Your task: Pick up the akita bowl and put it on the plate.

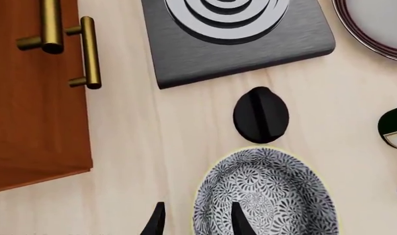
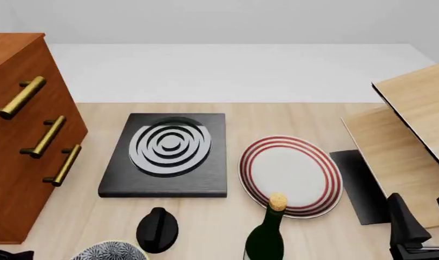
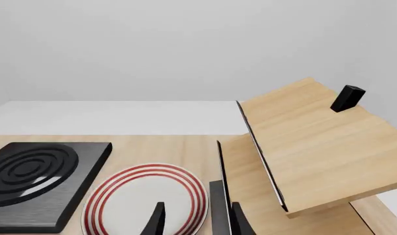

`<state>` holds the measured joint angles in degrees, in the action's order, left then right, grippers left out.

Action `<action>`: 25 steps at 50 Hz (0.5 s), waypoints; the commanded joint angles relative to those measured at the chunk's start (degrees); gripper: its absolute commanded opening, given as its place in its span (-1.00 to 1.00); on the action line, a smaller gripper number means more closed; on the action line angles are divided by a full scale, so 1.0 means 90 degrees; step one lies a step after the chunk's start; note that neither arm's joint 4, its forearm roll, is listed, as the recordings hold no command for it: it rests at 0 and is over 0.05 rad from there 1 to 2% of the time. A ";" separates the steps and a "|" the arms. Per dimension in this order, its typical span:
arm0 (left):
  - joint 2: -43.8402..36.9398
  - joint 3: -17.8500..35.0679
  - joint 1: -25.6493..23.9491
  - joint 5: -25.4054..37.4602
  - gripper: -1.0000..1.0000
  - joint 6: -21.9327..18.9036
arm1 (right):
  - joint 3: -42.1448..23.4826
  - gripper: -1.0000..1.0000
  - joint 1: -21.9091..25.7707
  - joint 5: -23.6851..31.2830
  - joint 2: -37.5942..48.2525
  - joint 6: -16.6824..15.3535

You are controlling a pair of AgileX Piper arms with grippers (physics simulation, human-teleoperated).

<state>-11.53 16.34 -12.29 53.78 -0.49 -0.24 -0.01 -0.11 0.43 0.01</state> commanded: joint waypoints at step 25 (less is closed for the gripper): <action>-0.0180 -0.0420 -0.0036 -0.0509 1.00 0.0057 | 0.0000 1.00 0.0001 0.0000 -0.0001 0.0000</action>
<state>-12.65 13.38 -12.51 50.38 -0.04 -0.24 -0.01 -0.11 0.43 0.01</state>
